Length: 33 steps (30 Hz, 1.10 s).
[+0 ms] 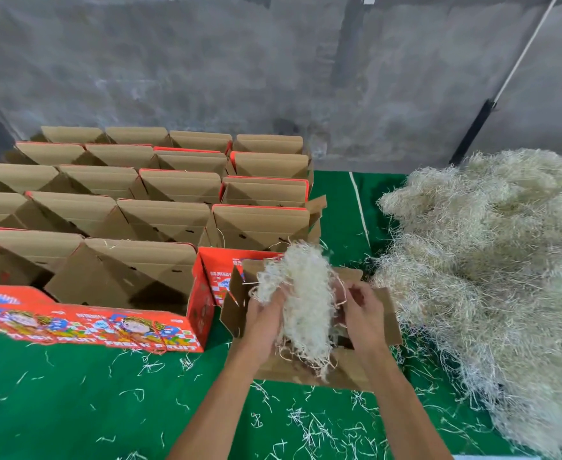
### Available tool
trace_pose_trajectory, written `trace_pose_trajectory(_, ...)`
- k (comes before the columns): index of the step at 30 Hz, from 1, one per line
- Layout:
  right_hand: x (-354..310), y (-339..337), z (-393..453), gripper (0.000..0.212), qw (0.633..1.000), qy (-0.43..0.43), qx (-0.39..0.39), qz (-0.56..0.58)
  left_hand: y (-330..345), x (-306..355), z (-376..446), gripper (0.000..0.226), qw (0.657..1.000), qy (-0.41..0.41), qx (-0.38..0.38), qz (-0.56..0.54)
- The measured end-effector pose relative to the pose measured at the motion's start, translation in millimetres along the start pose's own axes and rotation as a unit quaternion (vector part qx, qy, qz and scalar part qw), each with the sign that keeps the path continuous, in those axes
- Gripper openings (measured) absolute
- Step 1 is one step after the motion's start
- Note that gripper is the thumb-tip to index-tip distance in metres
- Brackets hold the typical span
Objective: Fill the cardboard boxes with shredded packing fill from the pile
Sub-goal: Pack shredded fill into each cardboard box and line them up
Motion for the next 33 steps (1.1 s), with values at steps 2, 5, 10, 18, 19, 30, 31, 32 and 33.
trace_pose_trajectory(2,1.7,8.7,-6.5,0.041,0.999,-0.018,-0.022,-0.014,5.1,-6.2,5.6,0.039,0.993,-0.033,-0.040,-0.102)
trace_pose_trajectory(5,25.6,30.9,-15.0,0.047,0.993,0.049,-0.047,0.093,16.6,-8.3,0.5,0.035,0.994,-0.028,-0.041,-0.095)
trace_pose_trajectory(10,2.3,6.2,-12.0,0.053,0.993,-0.059,0.089,-0.053,-1.9,19.8,-1.3,0.042,0.988,0.088,0.010,-0.128)
trace_pose_trajectory(18,-36.5,23.3,-8.3,0.054,0.981,-0.151,0.068,-0.096,-2.9,36.3,2.5,0.037,0.982,0.156,0.084,-0.061)
trace_pose_trajectory(19,-38.3,9.9,-3.4,0.054,0.982,-0.143,0.089,-0.082,-13.5,35.9,11.0,0.028,0.980,0.151,0.083,-0.095)
trace_pose_trajectory(30,-29.5,-58.6,2.0,0.060,0.976,-0.087,0.200,0.017,-93.2,24.3,29.8,0.043,0.957,0.010,0.240,-0.164)
trace_pose_trajectory(31,-29.1,-63.3,1.0,0.060,0.975,-0.078,0.205,0.043,-92.5,19.9,33.0,0.043,0.963,-0.006,0.237,-0.128)
trace_pose_trajectory(32,-27.1,-60.7,0.5,0.060,0.976,-0.063,0.199,0.065,-81.1,22.6,24.5,0.032,0.967,0.004,0.196,-0.164)
trace_pose_trajectory(33,-22.3,-49.5,1.8,0.062,0.981,-0.040,0.177,0.074,-57.0,28.1,18.7,0.044,0.984,0.032,0.125,-0.125)
Point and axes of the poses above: each hand's wrist, its own z-axis towards the middle knuckle, its own y-axis out of the palm, x = y × z, the point moved 10 cm from there along z, towards the middle knuckle, and after that the axes turned 1 degree about -x, right-handed, at the moved point
